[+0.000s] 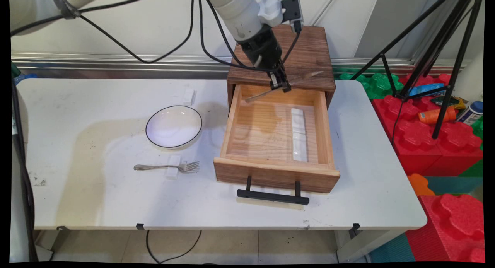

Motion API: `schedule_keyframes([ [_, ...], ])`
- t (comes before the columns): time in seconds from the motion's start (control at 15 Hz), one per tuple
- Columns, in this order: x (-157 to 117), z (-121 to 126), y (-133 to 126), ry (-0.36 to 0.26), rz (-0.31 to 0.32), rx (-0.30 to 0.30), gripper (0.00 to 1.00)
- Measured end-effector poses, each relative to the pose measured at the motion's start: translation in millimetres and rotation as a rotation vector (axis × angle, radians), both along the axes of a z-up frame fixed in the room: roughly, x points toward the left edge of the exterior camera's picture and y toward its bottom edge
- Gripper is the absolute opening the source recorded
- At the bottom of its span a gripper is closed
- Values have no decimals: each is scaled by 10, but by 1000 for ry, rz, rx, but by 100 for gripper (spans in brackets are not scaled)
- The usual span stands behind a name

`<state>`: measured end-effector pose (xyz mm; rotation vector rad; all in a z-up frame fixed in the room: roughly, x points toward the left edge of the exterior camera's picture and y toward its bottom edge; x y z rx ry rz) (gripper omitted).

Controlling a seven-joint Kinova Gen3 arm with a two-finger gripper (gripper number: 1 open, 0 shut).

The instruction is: Place the picked object into the drawer

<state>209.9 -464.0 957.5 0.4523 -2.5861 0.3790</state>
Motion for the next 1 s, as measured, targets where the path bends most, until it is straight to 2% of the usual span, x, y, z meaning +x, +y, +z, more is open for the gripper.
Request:
schedule_keyframes([
  [0.47, -7, -337, -148, 33, -28, 10, 0],
  [1.0, 20, -678, -244, 22, -73, 20, 0],
])
